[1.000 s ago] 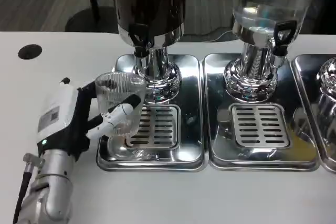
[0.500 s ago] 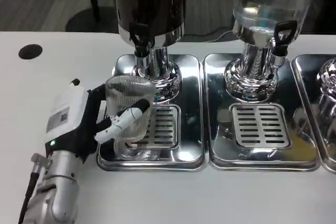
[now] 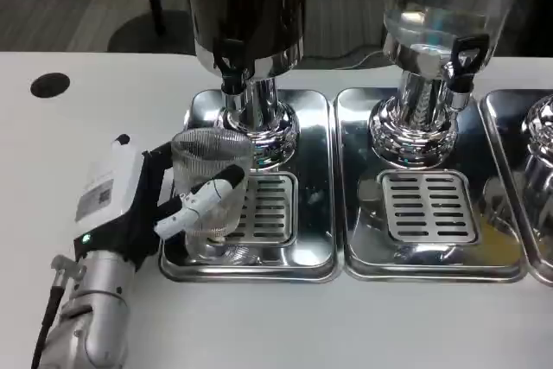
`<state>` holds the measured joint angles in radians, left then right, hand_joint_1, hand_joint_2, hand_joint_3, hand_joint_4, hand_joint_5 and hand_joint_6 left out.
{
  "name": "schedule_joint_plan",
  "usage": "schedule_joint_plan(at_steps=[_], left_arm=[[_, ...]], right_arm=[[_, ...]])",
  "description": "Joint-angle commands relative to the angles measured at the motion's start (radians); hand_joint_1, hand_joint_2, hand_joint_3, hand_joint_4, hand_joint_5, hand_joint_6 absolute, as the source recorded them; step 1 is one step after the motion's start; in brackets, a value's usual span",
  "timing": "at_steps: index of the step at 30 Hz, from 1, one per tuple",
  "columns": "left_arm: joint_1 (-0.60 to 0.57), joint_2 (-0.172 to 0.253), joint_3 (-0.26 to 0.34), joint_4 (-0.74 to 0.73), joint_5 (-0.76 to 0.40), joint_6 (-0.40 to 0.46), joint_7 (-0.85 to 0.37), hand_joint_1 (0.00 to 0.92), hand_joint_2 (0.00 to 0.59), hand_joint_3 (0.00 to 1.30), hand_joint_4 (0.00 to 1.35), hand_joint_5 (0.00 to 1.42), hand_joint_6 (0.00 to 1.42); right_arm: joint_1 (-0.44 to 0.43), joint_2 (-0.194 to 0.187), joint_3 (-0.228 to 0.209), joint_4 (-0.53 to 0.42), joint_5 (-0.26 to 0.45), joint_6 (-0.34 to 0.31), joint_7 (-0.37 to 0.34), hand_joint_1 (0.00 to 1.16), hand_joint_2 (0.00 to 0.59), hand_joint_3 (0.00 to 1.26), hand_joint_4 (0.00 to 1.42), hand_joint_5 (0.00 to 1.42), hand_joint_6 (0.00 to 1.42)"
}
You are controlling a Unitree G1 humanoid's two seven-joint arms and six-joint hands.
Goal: Grasp the cup under the faucet to collect the drink, then remove the cup.
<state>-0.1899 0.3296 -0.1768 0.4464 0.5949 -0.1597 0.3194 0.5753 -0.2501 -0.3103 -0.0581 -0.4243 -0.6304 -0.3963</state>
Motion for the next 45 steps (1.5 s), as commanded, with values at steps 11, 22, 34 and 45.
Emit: schedule_joint_plan(at_steps=[11, 22, 34, 45], left_arm=[[-0.05, -0.029, 0.011, 0.063, -0.026, -0.002, 0.052, 0.0, 0.312, 0.43, 0.44, 0.34, 0.0], [-0.079, -0.04, -0.001, 0.101, -0.022, 0.002, 0.064, 0.001, 0.317, 0.43, 0.44, 0.34, 0.0], [-0.069, -0.07, -0.079, 0.122, 0.014, -0.003, 0.087, 0.01, 0.316, 0.44, 0.45, 0.34, 0.0], [-0.059, -0.055, -0.074, 0.113, -0.004, -0.006, 0.089, 0.012, 0.312, 0.44, 0.44, 0.35, 0.0]], right_arm=[[0.006, 0.001, -0.014, 0.002, 0.015, -0.017, 0.01, 0.72, 0.569, 0.4, 0.32, 0.25, 0.18], [0.006, 0.002, -0.016, 0.002, 0.02, -0.019, 0.011, 0.72, 0.569, 0.4, 0.32, 0.25, 0.18], [0.0, 0.0, -0.02, 0.018, 0.032, -0.029, 0.012, 0.72, 0.569, 0.4, 0.33, 0.25, 0.18], [-0.013, 0.0, -0.021, 0.02, 0.036, -0.028, 0.017, 0.72, 0.569, 0.4, 0.33, 0.26, 0.18]])
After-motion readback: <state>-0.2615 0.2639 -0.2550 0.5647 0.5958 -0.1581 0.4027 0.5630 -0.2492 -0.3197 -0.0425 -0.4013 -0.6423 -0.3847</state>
